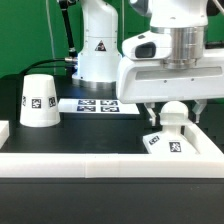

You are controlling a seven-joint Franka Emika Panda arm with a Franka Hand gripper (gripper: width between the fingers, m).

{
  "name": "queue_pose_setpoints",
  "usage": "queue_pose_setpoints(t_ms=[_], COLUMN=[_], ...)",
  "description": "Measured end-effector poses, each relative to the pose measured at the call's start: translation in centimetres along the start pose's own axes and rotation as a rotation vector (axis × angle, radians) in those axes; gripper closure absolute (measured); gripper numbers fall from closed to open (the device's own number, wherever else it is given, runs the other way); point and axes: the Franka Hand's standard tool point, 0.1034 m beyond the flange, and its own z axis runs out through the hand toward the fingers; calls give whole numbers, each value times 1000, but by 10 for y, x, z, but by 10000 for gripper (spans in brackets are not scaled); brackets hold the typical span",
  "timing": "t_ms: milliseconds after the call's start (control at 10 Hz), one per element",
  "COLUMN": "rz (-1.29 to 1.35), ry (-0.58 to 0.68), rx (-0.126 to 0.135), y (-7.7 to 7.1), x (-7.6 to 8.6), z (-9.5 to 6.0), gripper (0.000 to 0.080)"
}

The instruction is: Assemble lamp

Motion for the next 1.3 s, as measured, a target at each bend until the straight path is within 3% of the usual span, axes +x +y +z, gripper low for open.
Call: queue_pose_setpoints(t_ms=[1000, 1300], rz=[0, 27], ry=[0, 10], rx=[0, -14], y=[0, 0], x=[0, 10], z=[0, -1], gripper=[262, 262])
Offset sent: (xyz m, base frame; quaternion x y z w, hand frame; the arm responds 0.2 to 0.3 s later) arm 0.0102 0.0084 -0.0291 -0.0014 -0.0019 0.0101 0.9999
